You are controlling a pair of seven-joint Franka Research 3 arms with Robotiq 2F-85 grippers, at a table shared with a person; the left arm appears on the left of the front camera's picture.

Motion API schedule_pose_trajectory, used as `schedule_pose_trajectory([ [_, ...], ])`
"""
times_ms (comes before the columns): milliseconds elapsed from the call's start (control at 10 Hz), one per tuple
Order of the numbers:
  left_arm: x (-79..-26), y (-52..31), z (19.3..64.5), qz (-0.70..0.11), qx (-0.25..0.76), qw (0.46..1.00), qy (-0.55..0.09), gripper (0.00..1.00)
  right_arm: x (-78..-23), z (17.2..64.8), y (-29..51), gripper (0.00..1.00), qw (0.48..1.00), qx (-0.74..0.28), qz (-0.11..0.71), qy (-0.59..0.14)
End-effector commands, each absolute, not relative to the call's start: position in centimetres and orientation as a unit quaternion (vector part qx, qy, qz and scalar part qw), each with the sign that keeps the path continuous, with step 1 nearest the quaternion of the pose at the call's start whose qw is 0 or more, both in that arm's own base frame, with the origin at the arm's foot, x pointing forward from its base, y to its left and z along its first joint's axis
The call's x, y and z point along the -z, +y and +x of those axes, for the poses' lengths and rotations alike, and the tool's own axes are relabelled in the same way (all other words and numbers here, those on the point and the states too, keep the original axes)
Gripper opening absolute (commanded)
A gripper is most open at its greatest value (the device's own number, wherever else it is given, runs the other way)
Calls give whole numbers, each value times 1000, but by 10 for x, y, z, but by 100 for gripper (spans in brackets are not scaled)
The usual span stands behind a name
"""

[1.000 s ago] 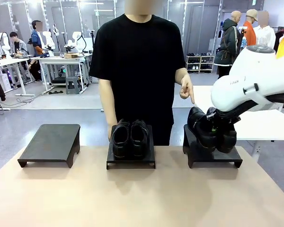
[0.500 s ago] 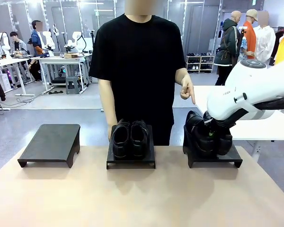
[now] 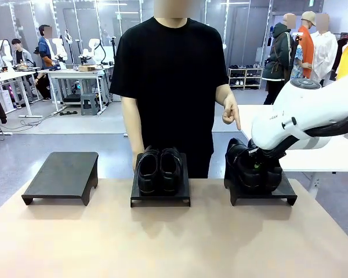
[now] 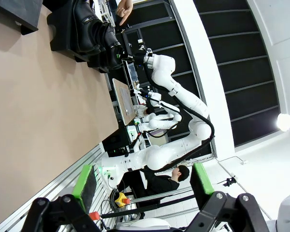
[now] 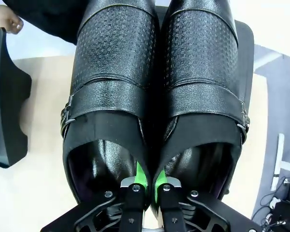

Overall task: Place the shoes on the stand as instructed by the person.
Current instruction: Pick up another pair of Shoes and place it on the Shoes Stand indicated by the person.

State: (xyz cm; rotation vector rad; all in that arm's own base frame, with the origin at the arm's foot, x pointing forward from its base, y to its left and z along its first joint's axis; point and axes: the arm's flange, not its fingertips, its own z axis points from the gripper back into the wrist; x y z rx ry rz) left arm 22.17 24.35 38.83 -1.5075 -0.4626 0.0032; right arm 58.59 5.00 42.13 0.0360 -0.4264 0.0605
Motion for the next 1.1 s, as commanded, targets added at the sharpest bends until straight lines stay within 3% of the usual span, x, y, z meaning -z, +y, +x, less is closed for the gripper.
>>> schedule_pose_trajectory([
  [0,-390,244,223,-679,-2,703,-214,100,-425,597,50,7,973,-23,14,-228],
  [500,-390,244,223,-679,-2,703,-214,100,-412,601,48,7,973,-18,7,-230],
  [600,-390,244,223,-679,-2,703,-214,100,-411,601,48,13,973,-18,6,-230],
  [1000,-390,244,223,-679,-2,703,-214,100,-412,596,49,72,973,-19,8,-230],
])
